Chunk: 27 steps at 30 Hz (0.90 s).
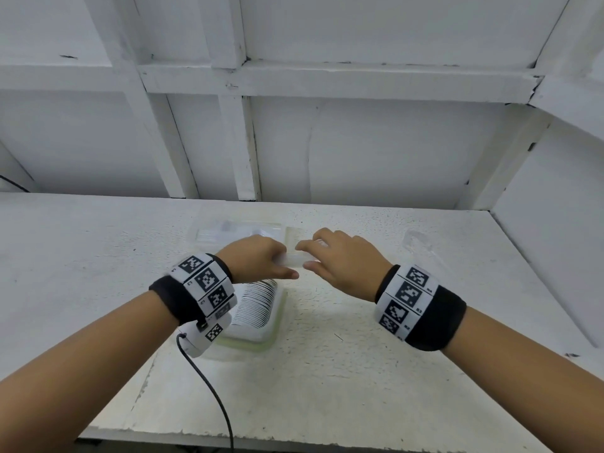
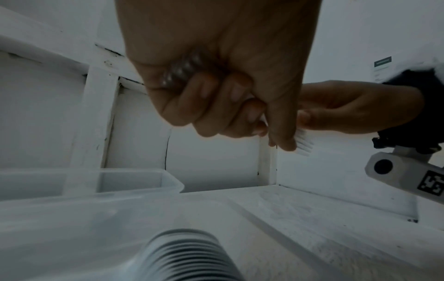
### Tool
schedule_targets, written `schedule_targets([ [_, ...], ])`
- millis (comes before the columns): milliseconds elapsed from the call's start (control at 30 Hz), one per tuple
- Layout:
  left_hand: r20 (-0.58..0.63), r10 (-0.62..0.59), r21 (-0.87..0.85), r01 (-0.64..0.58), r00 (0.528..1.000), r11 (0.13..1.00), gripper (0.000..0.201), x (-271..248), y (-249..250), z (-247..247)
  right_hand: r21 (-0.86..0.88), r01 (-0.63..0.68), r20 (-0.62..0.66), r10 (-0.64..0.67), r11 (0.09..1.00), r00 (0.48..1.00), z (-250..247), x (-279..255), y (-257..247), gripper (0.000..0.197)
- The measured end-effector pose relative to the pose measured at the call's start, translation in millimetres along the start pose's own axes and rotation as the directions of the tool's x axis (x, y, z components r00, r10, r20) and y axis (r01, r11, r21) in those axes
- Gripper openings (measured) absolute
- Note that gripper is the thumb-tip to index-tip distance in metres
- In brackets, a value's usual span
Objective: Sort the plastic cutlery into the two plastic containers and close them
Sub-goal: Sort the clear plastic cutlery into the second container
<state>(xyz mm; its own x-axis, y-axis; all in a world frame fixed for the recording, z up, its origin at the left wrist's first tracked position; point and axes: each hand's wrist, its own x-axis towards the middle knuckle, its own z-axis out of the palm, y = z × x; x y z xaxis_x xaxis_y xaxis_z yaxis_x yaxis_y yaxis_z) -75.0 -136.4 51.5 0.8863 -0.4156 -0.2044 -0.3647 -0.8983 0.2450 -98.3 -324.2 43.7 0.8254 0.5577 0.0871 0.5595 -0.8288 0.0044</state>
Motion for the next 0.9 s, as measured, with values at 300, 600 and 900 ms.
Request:
schedule_targets([
  [300, 0.001, -0.039, -0.058, 0.039, 0.999, 0.998, 0.048, 1, -41, -19, 0.1, 0.033, 0.11, -0.044, 0.994, 0.993, 3, 47, -12, 0.045],
  [600, -0.002, -0.034, -0.068, 0.034, 0.999, 0.997, 0.033, 18, -93, -37, 0.31, 0.034, 0.093, -0.066, 0.95, 0.994, 17, 104, -10, 0.039],
  [900, -0.123, -0.451, -0.435, 0.361, 0.884, 0.825, 0.042, 37, -193, -40, 0.334, -0.108, 0.189, 0.045, 0.936, 0.981, 29, 176, 7, 0.039],
])
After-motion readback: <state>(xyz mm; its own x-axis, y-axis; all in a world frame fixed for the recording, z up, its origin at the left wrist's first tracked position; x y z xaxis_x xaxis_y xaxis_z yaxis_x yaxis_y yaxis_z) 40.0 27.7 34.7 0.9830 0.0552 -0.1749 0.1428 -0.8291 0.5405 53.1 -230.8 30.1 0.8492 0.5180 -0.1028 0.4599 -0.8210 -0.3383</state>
